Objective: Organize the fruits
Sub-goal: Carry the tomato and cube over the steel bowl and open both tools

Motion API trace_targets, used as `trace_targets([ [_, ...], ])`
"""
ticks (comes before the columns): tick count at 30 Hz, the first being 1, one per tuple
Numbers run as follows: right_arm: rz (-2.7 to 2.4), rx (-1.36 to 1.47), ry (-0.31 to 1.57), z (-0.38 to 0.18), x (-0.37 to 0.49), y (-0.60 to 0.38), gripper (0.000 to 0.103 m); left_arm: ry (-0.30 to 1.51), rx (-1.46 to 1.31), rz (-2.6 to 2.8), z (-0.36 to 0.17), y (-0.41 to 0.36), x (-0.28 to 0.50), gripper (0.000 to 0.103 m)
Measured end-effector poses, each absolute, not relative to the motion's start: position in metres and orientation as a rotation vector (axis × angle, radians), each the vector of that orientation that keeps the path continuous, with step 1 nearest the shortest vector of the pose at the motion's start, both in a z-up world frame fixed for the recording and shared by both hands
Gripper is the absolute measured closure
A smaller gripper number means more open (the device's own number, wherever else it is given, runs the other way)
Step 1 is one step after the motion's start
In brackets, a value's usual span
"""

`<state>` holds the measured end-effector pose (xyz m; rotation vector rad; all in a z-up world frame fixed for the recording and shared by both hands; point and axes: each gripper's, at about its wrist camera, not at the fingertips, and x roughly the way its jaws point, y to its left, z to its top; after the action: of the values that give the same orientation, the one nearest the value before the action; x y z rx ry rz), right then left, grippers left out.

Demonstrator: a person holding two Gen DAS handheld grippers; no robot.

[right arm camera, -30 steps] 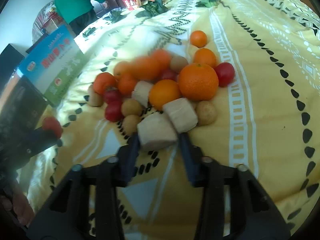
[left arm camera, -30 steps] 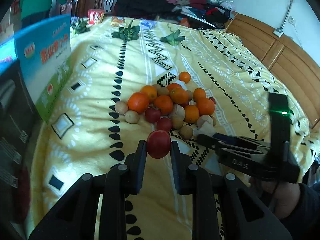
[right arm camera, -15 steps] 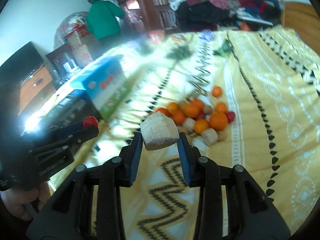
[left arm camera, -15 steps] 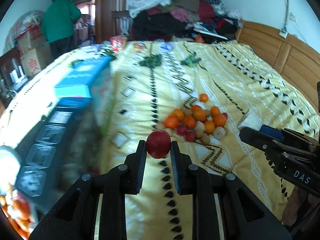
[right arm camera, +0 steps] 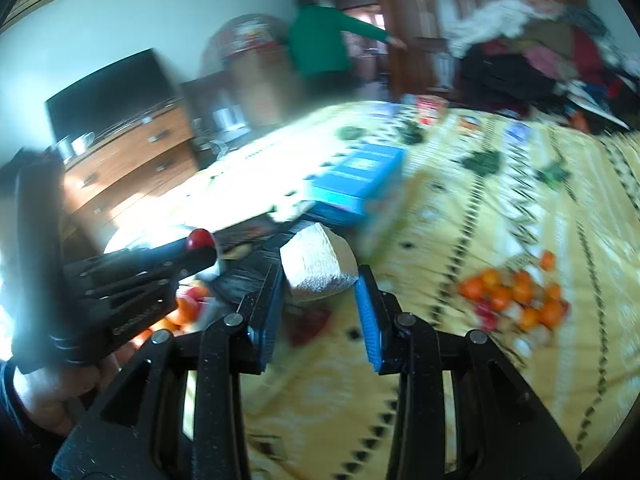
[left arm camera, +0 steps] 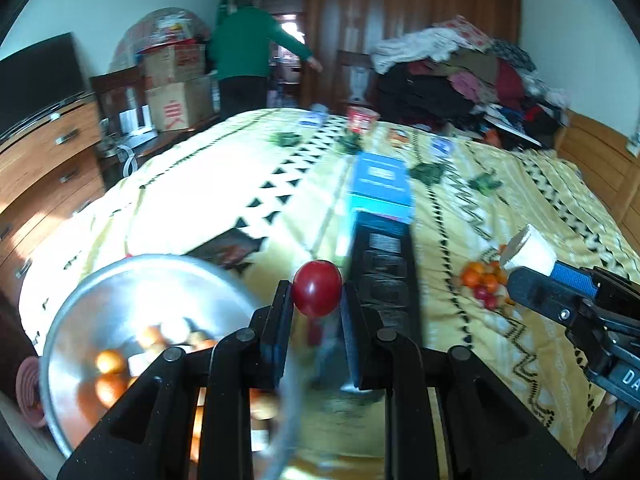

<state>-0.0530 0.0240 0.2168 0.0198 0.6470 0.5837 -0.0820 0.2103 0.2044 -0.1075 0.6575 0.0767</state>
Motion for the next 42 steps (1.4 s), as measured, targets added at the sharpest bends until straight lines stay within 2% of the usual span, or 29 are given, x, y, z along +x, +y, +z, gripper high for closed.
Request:
trace_targets([
  [8,0.778,-0.070,0.672,0.220,-0.067,0.129,0.067,0.687,-0.195,0.268,0.190,0.312,-0.113,0.080],
  [14,0.866,-0.120,0.739,0.205,-0.073,0.190,0.067,0.759,-0.222,0.345,0.162,0.351,-0.123,0.080],
  [22,0.871,-0.148,0.830,0.181,-0.070,0.211,0.067,0.798,-0.246,0.351,0.142,0.361,-0.125,0.079],
  [42,0.850,-0.160,0.861,0.176,-0.070,0.223,0.066,0.801,-0.268,0.338,0.140,0.368,-0.120,0.079],
])
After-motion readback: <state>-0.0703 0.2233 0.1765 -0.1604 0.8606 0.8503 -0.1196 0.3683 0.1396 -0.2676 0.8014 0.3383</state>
